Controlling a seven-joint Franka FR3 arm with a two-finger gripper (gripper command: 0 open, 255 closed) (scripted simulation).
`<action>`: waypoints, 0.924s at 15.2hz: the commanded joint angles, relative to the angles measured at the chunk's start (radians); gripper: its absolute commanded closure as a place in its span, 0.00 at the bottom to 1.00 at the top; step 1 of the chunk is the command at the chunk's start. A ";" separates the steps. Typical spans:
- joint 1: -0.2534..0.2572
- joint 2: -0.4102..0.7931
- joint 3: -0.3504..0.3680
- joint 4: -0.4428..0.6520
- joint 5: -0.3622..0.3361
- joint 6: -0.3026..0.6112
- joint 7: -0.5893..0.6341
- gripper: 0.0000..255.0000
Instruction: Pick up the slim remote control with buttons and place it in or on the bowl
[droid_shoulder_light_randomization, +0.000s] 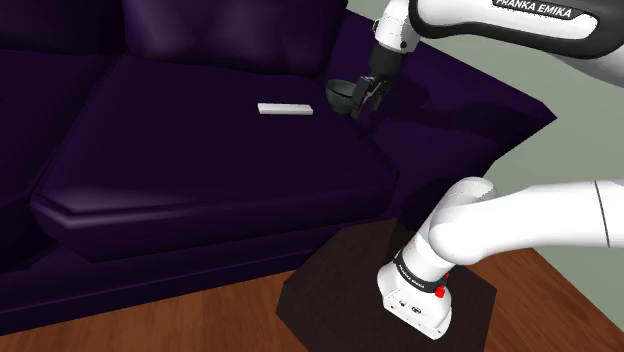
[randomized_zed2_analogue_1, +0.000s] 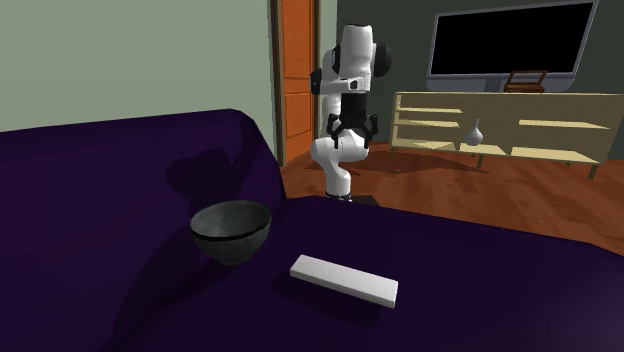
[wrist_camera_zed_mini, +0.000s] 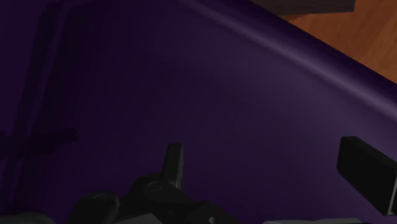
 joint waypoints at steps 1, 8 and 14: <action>0.000 0.000 0.000 0.000 0.000 0.000 0.000 0.00; 0.043 0.253 -0.141 0.109 -0.044 0.133 -0.272 0.00; 0.088 0.500 -0.237 0.263 -0.016 0.211 -0.510 0.00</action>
